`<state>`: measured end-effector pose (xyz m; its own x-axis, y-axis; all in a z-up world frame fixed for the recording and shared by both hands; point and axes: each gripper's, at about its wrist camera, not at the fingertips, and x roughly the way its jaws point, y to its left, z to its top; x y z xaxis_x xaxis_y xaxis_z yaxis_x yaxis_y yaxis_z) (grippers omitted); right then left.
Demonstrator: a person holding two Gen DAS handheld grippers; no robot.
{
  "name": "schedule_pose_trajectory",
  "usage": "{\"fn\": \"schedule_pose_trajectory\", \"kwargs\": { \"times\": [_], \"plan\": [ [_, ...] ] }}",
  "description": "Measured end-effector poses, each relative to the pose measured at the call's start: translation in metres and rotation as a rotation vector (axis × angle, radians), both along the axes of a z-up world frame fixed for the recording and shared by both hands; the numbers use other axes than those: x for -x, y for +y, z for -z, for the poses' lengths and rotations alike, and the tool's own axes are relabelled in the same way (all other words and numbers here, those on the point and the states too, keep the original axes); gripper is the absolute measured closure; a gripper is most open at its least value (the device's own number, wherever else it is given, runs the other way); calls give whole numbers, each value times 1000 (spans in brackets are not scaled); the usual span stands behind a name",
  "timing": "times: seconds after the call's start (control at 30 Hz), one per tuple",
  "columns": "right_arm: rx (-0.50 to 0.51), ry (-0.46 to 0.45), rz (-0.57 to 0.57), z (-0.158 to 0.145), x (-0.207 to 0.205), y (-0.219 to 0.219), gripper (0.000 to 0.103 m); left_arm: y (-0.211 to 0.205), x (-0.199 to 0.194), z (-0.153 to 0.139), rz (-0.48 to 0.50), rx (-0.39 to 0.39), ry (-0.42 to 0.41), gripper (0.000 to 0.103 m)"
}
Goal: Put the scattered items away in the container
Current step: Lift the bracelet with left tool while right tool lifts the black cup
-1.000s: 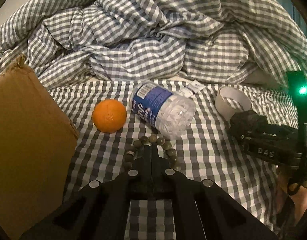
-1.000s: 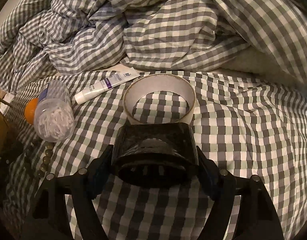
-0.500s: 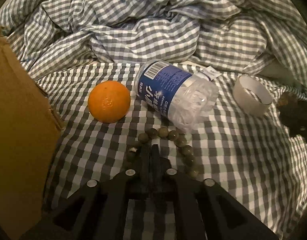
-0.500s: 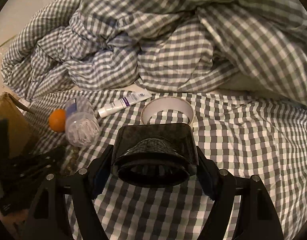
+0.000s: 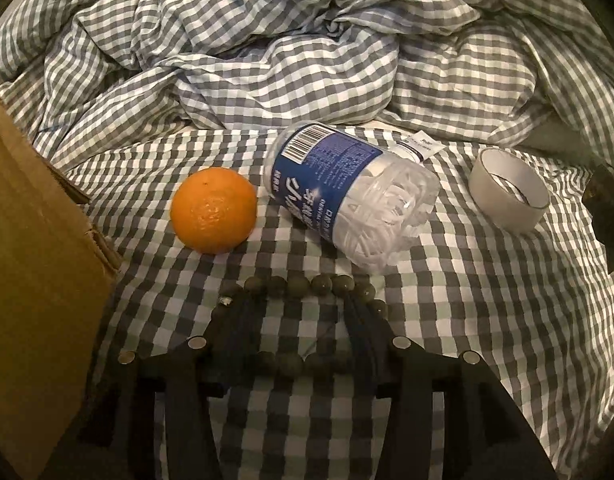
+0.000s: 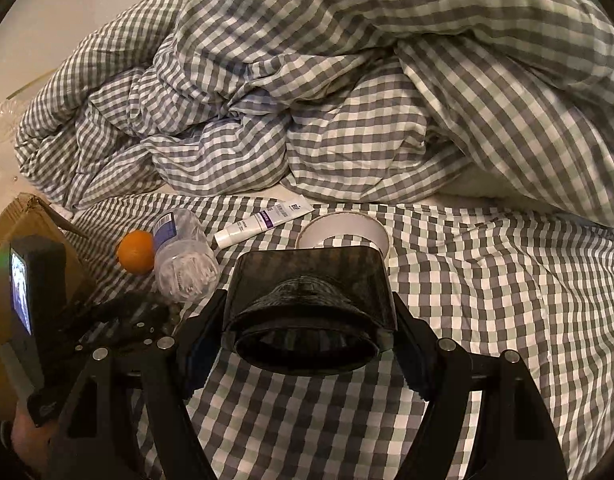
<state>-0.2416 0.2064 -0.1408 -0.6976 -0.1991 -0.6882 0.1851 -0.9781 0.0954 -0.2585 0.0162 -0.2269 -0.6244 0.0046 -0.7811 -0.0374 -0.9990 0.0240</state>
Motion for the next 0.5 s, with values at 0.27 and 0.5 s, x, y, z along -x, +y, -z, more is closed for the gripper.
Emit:
{"fn": "schedule_pose_trajectory", "kwargs": {
  "times": [0.27,0.5],
  "plan": [
    [2,5,3,-5,-8,1,28,4,-6,1,44,-58,-24,103],
    [12,32,7,-26,-25,5,28,13,-28,-20,63,-50,6,103]
  ]
}}
